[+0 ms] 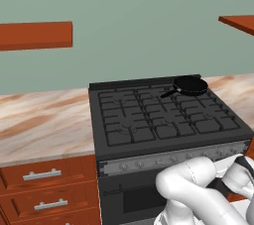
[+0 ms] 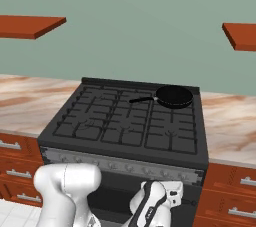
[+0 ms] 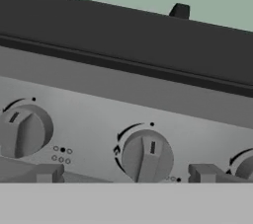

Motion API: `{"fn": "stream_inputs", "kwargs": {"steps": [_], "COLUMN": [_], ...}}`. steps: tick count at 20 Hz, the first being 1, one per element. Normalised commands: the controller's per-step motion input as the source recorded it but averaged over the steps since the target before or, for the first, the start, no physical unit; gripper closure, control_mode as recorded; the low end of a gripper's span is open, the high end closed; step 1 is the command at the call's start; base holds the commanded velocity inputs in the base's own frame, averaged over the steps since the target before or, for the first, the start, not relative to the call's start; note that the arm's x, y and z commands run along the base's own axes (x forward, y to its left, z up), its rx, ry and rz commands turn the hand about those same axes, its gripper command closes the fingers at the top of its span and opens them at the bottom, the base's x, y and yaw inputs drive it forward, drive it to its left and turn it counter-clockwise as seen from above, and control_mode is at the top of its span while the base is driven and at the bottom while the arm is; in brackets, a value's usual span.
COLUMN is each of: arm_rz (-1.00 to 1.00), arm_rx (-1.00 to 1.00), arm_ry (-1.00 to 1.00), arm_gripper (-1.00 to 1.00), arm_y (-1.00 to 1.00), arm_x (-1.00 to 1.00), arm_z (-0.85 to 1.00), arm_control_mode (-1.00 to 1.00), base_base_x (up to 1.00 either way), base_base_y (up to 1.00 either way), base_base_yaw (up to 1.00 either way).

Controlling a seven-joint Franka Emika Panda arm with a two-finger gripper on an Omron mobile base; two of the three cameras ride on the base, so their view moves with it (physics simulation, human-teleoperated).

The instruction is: Turn on the rear right burner of the stove.

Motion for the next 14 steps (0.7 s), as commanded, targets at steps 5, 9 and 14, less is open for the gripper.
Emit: {"fn": "stream_inputs", "kwargs": {"steps": [5,9,14], "arm_rz": [0.00,0.00,0.00], "arm_rx": [0.03,0.07,0.09], "arm_ry": [0.00,0.00,0.00], "arm_gripper": [-1.00,-1.00,-1.00], "arm_y": [-0.18,-0.16,-0.02], "arm_x": [0.17,0.14,0.06], "arm_z": [-0.19,-0.07,0.00], "arm_control_mode": [-1.00,-1.00,-1.00], "base_base_x": [0.00,0.00,0.00], "base_base_y": [0.00,0.00,0.00], "base_base_yaw": [0.00,0.00,0.00]}}
